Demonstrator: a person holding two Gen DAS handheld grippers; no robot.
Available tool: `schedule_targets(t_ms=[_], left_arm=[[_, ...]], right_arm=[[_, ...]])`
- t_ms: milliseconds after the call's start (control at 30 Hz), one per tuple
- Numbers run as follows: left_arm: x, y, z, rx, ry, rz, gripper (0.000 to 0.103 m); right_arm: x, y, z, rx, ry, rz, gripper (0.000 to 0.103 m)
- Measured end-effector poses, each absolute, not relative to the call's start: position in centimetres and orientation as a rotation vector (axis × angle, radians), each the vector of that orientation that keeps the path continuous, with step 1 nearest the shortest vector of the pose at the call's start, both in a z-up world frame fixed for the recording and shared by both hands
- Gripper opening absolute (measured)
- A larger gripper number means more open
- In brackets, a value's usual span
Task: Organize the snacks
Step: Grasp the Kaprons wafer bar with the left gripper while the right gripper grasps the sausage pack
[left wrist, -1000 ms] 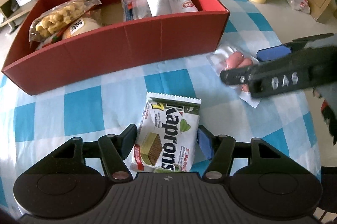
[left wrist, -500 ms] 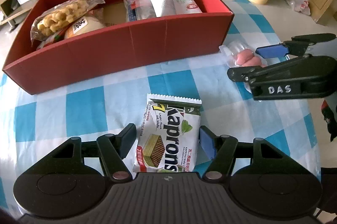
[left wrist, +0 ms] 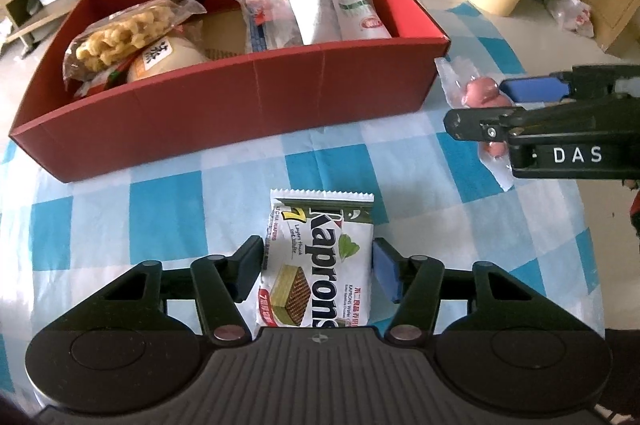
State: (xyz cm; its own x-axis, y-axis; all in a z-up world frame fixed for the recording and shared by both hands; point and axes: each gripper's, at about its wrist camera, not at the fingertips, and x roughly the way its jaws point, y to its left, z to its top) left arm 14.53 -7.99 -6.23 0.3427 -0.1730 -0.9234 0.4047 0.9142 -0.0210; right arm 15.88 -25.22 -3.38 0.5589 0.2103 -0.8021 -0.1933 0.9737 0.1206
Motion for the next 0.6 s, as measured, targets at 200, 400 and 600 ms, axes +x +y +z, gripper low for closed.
schedule_targets(t_ms=[200, 400, 600], left_arm=[[14.5, -9.0, -7.0, 0.286, 1.140, -0.356, 0.079], [14.2, -8.3, -6.3, 0.250, 1.152, -0.354, 0.064], [13.8, -8.3, -4.8, 0.241, 1.122, -0.353, 0.064]], right_arm=[[15.9, -25.1, -3.6, 0.020, 0.956, 0.243, 0.067], [15.9, -25.4, -3.0, 0.036, 0.936, 0.240, 0.067], [15.5, -25.1, -2.4, 0.034, 0.919, 0.249, 0.067]])
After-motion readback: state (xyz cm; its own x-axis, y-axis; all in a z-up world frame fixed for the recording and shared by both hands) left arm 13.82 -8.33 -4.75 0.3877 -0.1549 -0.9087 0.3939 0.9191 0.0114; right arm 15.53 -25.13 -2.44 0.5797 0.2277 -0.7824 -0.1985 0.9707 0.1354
